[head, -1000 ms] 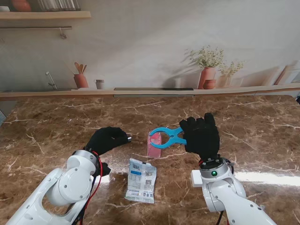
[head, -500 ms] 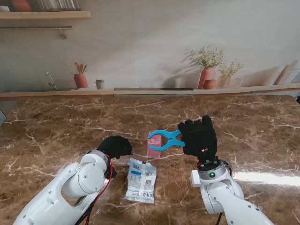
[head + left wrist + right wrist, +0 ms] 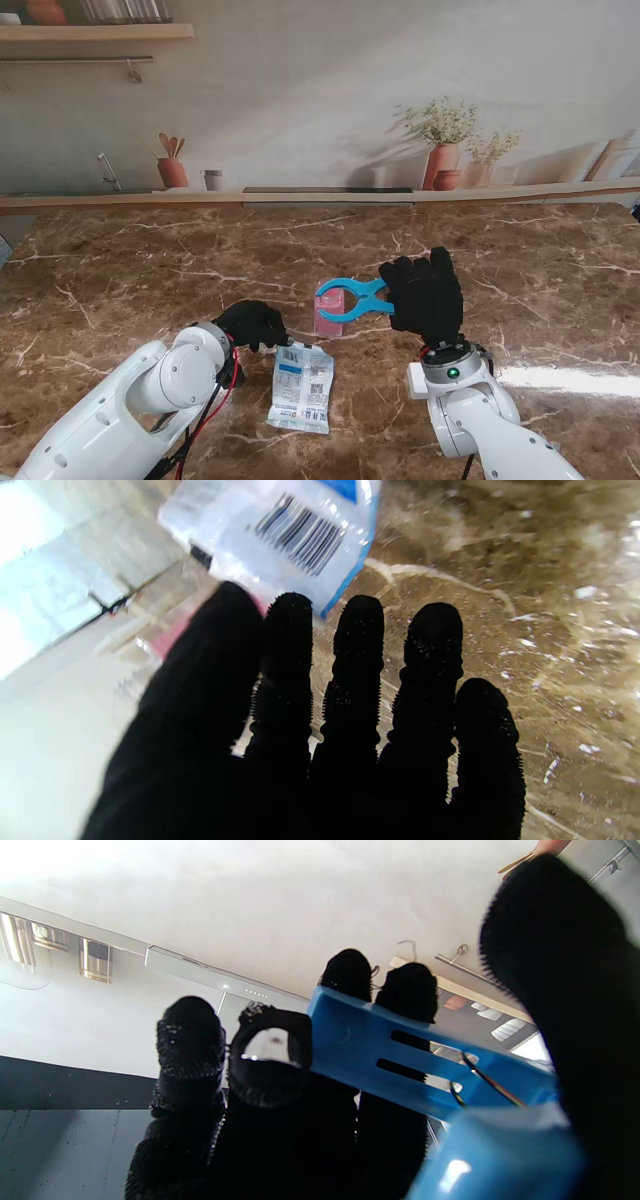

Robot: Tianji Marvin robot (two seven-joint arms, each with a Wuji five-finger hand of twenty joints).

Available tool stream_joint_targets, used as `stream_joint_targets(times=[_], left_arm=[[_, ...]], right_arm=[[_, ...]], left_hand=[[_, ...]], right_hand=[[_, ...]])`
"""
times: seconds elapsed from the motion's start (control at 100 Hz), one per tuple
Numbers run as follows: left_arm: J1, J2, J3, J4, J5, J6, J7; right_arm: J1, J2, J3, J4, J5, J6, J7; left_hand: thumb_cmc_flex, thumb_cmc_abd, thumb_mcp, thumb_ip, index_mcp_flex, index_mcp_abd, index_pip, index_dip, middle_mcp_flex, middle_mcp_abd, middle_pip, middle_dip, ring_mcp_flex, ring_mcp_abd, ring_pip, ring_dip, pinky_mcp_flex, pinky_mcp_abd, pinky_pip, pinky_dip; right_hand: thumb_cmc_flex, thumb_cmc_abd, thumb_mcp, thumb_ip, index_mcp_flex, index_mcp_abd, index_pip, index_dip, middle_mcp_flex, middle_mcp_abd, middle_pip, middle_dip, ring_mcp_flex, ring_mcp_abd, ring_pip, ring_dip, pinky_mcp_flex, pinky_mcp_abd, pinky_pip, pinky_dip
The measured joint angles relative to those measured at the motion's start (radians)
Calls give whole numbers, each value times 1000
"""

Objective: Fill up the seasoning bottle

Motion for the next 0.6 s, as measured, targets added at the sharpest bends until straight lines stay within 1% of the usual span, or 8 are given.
stream_joint_targets(times=[0.07, 0.12, 0.25, 0.33, 0.39, 0.42, 0.52, 0.6], left_arm=[[5, -14, -7, 15, -22, 0, 53], [9, -29, -11, 29, -27, 1, 111], [6, -55, -2, 64, 4, 14, 182], [-15, -57, 21, 93, 45, 19, 185], [-40, -61, 45, 134, 58, 8, 219], [-53, -63, 58, 157, 68, -3, 240], [-87, -65, 82, 198, 125, -16, 236], [-104, -62, 93, 202, 126, -20, 199]], right_arm=[[0, 0, 0, 0, 1, -2, 0], [0, 0, 0, 0, 1, -2, 2], [-1, 0, 0, 0, 2, -6, 5], [-1, 0, 0, 0, 4, -8, 7], [0, -1, -1, 0, 7, -9, 8], [0, -1, -2, 0, 9, -10, 8], [3, -1, -7, 1, 11, -12, 7], [3, -1, -8, 2, 11, -14, 6]], left_hand=[[11, 92, -148, 18, 36, 20, -10, 29, 0, 17, 16, -1, 0, 6, 0, 19, -1, 0, 0, 0], [11, 120, -158, 27, 30, 33, -21, 40, 0, 26, 25, 1, 0, 13, 12, 27, -1, 6, 0, 8], [64, 119, -162, 28, 21, 35, -53, 58, 0, 32, 26, 12, 0, 13, 23, 35, 1, 7, 0, 9], [115, 79, -151, 40, -10, 35, -105, -15, 0, 32, 39, 16, 0, 13, 27, 35, 24, 10, 12, 9], [25, -20, 177, 5, -10, 35, -109, -48, 0, 21, 47, 43, 3, 13, 39, 35, 38, 12, 25, 10], [3, -60, 269, -14, -11, 34, -107, -58, 1, 11, 48, 69, 4, 13, 39, 35, 44, 13, 27, 10], [-7, -138, 331, -14, -12, 21, -68, -59, 3, -7, 49, 104, 18, 11, 39, 29, 47, 14, 27, 10], [-96, -193, 346, -27, -12, 14, -45, -59, 3, -14, 50, 79, 24, 2, 39, 28, 48, 14, 27, 10]], right_hand=[[0, 4, 0, 0, 0, 0, 0, 1, 0, 0, 0, 0, 0, 0, 0, 0, 0, 0, 0, 0], [0, 5, 0, 0, 0, 0, 0, 1, 0, 0, 0, 0, 0, 0, 0, 0, 0, 0, 0, 0], [0, 11, 0, 14, 0, 0, 0, 4, 0, 0, 0, 0, 0, 0, 0, 0, 0, 0, -1, 0], [0, 11, 0, 21, 0, 0, 0, 5, 0, 0, 0, 0, 0, 0, 0, 0, 0, 0, -1, 0], [0, 11, 0, 21, 0, 0, 0, 5, 0, 0, 0, 0, 0, 0, 0, 0, -1, 0, -1, 0], [0, 11, 0, 21, 0, 0, 0, 7, 0, 0, 0, 0, 0, 0, 0, 0, -1, 0, -2, 0], [0, 12, 0, 21, 0, 0, -1, 9, 0, 0, 0, 0, 0, 0, 0, 0, -1, 0, -2, 0], [0, 12, 0, 21, 0, 0, -1, 9, 0, 0, 0, 0, 0, 0, 0, 0, -1, 0, -2, 0]])
